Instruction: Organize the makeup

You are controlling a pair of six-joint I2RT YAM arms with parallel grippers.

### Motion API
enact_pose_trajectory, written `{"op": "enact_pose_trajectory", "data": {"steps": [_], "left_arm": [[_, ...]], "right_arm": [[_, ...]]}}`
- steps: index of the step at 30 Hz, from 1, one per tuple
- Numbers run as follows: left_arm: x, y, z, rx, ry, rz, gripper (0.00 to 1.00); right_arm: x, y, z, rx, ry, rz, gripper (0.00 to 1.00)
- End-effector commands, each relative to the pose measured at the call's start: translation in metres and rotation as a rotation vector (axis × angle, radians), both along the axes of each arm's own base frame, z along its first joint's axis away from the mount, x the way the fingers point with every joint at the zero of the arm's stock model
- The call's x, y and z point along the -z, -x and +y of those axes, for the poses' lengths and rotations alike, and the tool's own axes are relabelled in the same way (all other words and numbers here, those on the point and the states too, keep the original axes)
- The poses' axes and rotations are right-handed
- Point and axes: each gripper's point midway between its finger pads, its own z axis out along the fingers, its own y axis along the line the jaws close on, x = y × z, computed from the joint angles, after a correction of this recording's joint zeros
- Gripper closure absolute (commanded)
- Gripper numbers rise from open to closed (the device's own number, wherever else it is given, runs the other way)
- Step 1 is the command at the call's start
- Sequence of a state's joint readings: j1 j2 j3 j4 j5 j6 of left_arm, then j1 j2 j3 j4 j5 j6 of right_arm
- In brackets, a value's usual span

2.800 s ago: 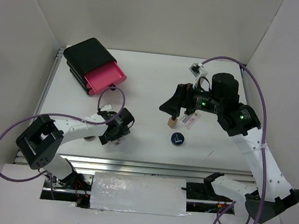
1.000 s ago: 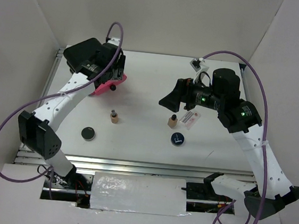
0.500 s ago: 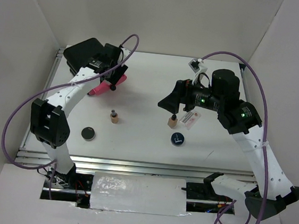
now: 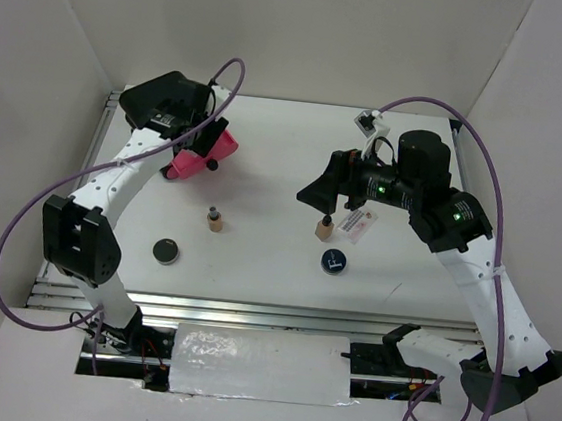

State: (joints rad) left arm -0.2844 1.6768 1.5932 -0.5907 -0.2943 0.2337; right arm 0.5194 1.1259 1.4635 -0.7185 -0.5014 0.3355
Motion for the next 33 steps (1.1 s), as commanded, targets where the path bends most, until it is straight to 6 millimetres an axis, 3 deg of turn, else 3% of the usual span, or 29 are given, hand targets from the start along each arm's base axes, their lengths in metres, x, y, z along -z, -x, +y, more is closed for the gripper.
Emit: {"op": "enact_pose_trajectory", "data": {"steps": [1,11,12,19,22,23,26,27,29,30,31,33], "left_arm": [[-0.025,-0.004,0.004,-0.020,0.016,-0.089,0.37],[-0.022,0.000,0.011,-0.028,-0.011,-0.083,0.24],[-0.021,-0.001,0.011,-0.031,-0.017,-0.083,0.01],[-0.030,-0.001,0.017,-0.063,-0.027,-0.113,0.01],[-0.047,-0.001,0.022,-0.104,-0.021,-0.154,0.01],[-0.063,-0.001,0.022,-0.111,-0.005,-0.186,0.01],[-0.095,0.002,0.019,-0.159,0.068,-0.230,0.01],[-0.111,0.007,0.015,-0.215,0.154,-0.250,0.01],[-0.126,0.015,0.015,-0.228,0.189,-0.263,0.01],[-0.131,0.020,0.010,-0.261,0.273,-0.269,0.01],[-0.142,0.031,0.010,-0.277,0.319,-0.278,0.01],[-0.149,0.044,-0.001,-0.272,0.432,-0.271,0.01]], "right_arm": [[-0.012,0.006,0.001,-0.018,-0.023,-0.049,0.00],[-0.012,0.004,0.001,-0.015,-0.023,-0.051,0.00],[-0.011,0.003,0.001,-0.015,-0.021,-0.047,0.00],[-0.011,0.001,0.003,-0.015,-0.021,-0.044,0.00],[-0.010,-0.002,0.001,0.002,-0.013,-0.046,0.00],[-0.008,-0.004,0.001,0.012,-0.008,-0.043,0.00],[0.013,-0.030,-0.014,0.169,0.063,-0.023,0.00],[0.038,-0.057,-0.028,0.295,0.138,0.041,0.00],[0.052,-0.077,-0.055,0.439,0.172,0.100,0.00],[0.073,-0.091,-0.065,0.523,0.182,0.203,0.00],[0.085,-0.108,-0.092,0.628,0.176,0.263,0.00],[0.115,-0.124,-0.113,0.759,0.152,0.384,0.00]]}}
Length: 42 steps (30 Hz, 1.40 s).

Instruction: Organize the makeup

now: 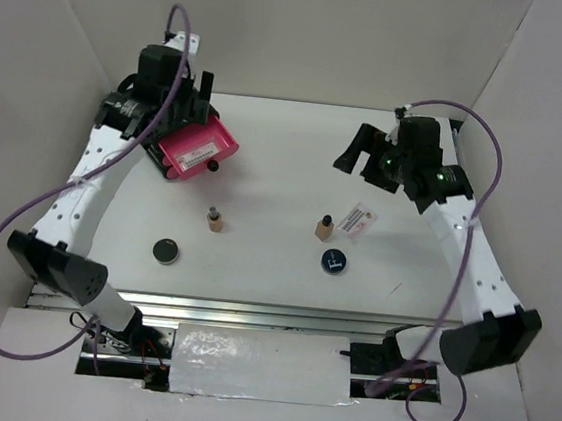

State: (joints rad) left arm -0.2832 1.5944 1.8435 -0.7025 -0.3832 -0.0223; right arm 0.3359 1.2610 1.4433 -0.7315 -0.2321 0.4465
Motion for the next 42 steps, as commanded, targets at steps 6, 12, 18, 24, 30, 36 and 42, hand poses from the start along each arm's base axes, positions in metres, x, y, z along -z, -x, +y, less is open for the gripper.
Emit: {"op": "enact_pose_trajectory", "data": {"steps": [6,12,18,24,30,36,42], "left_arm": [[-0.011,0.087,-0.029,-0.008,0.426,0.058,0.01],[0.016,0.117,-0.033,0.018,0.457,0.140,0.01],[0.022,0.130,-0.028,0.035,0.419,0.163,0.01],[0.030,0.131,-0.034,0.062,0.429,0.191,0.01],[0.025,0.127,-0.034,0.079,0.408,0.192,0.01],[0.018,0.123,-0.034,0.091,0.394,0.181,0.01],[0.022,0.119,-0.029,0.079,0.353,0.188,0.01]], "right_arm": [[0.142,-0.059,-0.098,0.658,0.166,0.417,0.00],[0.221,-0.066,-0.112,0.742,0.320,0.609,0.00],[0.257,-0.059,-0.108,0.724,0.331,0.675,0.00],[0.282,-0.056,-0.100,0.699,0.323,0.746,0.03],[0.283,-0.058,-0.104,0.691,0.304,0.729,0.04],[0.284,-0.069,-0.101,0.656,0.311,0.749,0.09],[0.285,-0.071,-0.103,0.641,0.309,0.765,0.13]]}}
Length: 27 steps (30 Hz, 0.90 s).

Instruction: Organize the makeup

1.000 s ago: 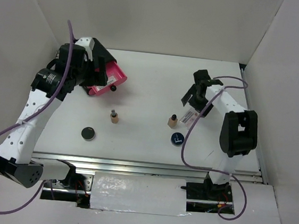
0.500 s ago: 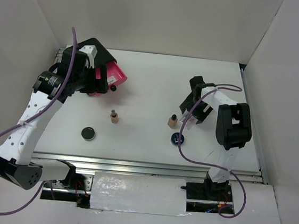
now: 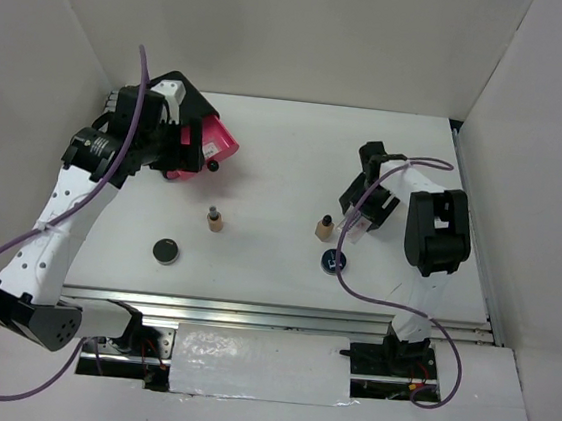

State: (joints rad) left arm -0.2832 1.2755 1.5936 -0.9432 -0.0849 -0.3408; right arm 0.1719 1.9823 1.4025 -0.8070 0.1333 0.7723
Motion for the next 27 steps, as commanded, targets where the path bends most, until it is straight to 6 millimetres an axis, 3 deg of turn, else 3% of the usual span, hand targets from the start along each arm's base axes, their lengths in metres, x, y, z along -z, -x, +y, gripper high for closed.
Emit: {"op": "enact_pose_trajectory", "data": {"steps": [1,5,9,11,16,19,20,22,23,25,27], "left_arm": [[-0.012,-0.007,0.003,0.011,-0.035,-0.037,0.01],[-0.016,-0.009,0.003,0.011,-0.040,-0.048,0.01],[-0.017,-0.012,0.003,0.013,-0.044,-0.050,0.01],[-0.017,-0.014,0.003,0.009,-0.048,-0.049,0.01],[-0.019,-0.015,0.005,0.000,-0.054,-0.054,0.01],[-0.021,-0.014,0.007,-0.013,-0.053,-0.064,0.01],[-0.022,-0.014,0.008,-0.023,-0.052,-0.067,0.01],[-0.028,-0.014,0.011,-0.041,-0.051,-0.090,0.01],[-0.031,-0.014,0.012,-0.053,-0.047,-0.101,0.01],[-0.038,-0.014,0.016,-0.072,-0.050,-0.123,0.01],[-0.042,-0.014,0.020,-0.097,-0.057,-0.132,0.01]], "right_arm": [[-0.008,-0.013,-0.001,-0.001,-0.013,-0.021,0.13],[-0.008,-0.013,-0.001,0.001,-0.019,-0.017,0.18],[-0.008,-0.015,-0.001,-0.005,-0.023,-0.021,0.46],[-0.008,-0.016,-0.002,-0.007,-0.017,-0.012,0.52],[-0.026,-0.018,-0.010,0.042,0.022,-0.072,0.59],[-0.064,-0.030,-0.016,0.078,0.043,-0.185,0.59],[-0.088,-0.039,-0.015,0.086,0.042,-0.251,0.59],[-0.112,-0.048,-0.016,0.110,0.040,-0.316,0.59],[-0.137,-0.057,-0.013,0.115,0.040,-0.384,0.59],[-0.160,-0.066,-0.005,0.123,0.030,-0.443,0.59],[-0.190,-0.078,0.019,0.102,-0.013,-0.514,0.59]]}}
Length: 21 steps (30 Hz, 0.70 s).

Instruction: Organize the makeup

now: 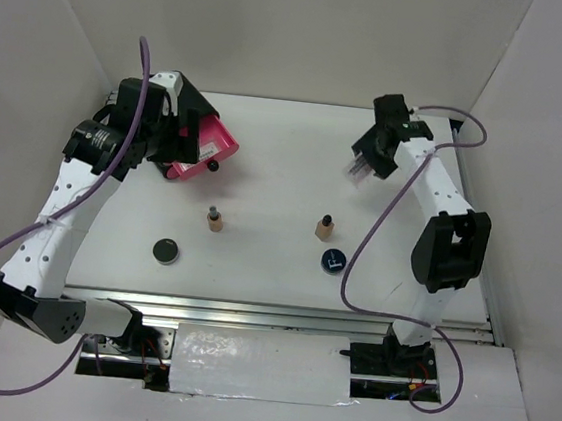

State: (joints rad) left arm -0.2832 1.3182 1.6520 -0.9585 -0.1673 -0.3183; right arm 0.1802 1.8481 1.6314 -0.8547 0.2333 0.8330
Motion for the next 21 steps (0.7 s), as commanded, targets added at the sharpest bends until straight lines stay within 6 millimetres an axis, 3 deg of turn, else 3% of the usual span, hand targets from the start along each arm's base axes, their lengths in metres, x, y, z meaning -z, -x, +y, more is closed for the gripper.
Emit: {"op": "enact_pose_trajectory", "data": {"steps": [1,5,6,8,9,12,14,15,16,19,21], "left_arm": [[-0.038,-0.001,0.009,-0.055,0.008,-0.122,0.01],[-0.045,0.002,0.018,-0.119,0.017,-0.149,0.01],[-0.047,0.002,0.020,-0.129,0.020,-0.158,0.01],[-0.051,0.004,0.022,-0.143,0.027,-0.174,0.01],[-0.051,0.004,0.021,-0.140,0.031,-0.176,0.01],[-0.052,0.003,0.020,-0.136,0.032,-0.172,0.01],[-0.053,0.006,0.022,-0.142,0.030,-0.179,0.01],[-0.053,0.006,0.023,-0.147,0.028,-0.179,0.01],[-0.056,0.008,0.024,-0.148,0.032,-0.193,0.01],[-0.064,0.012,0.028,-0.160,0.028,-0.217,0.01],[-0.068,0.014,0.030,-0.166,0.026,-0.227,0.01]], "right_arm": [[-0.091,-0.028,0.034,0.004,-0.047,-0.234,0.59],[-0.136,-0.041,0.117,-0.063,-0.210,-0.342,0.58],[-0.147,-0.040,0.153,-0.120,-0.285,-0.374,0.58],[-0.160,-0.042,0.192,-0.122,-0.416,-0.411,0.61],[-0.174,-0.041,0.221,-0.155,-0.486,-0.459,0.61],[-0.190,-0.042,0.271,-0.175,-0.635,-0.507,0.61],[-0.204,-0.032,0.319,-0.236,-0.718,-0.550,0.61],[-0.207,-0.037,0.324,-0.241,-0.736,-0.568,0.61],[-0.207,-0.032,0.345,-0.273,-0.768,-0.568,0.61],[-0.207,-0.028,0.383,-0.305,-0.834,-0.567,0.61],[-0.201,-0.028,0.393,-0.288,-0.853,-0.555,0.61]]}}
